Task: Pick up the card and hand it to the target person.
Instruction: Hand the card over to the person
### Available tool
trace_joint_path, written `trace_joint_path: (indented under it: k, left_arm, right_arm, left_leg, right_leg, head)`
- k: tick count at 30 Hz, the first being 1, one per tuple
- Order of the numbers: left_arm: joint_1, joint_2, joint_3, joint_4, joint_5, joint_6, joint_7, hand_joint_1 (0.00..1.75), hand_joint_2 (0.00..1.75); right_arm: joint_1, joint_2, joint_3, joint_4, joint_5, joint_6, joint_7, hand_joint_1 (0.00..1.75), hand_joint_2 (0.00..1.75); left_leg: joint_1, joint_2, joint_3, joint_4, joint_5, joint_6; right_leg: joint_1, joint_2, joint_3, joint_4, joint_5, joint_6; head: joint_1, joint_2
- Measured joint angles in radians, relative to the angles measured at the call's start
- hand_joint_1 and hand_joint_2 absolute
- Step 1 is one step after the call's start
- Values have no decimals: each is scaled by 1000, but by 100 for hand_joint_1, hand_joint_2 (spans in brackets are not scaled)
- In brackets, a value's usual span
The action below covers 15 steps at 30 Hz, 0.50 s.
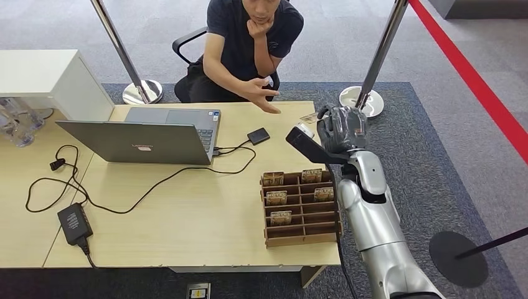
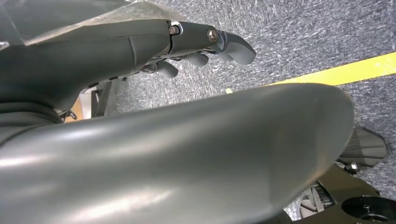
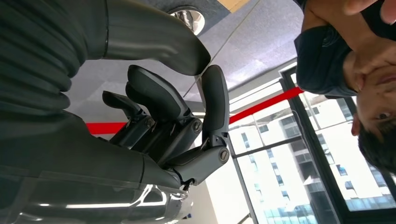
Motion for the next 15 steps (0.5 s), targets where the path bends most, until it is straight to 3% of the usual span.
trace_joint_path:
  k: [15]
  left_arm:
    - [1,0,0,0,-2,-6,8,0,0]
  right_arm:
    - [-60,45,-27,169,2,-20,1,175,175]
  left_leg:
    - [0,0,0,0,0,0]
  right_leg:
    - [0,0,0,0,0,0]
  head:
    - [0,0]
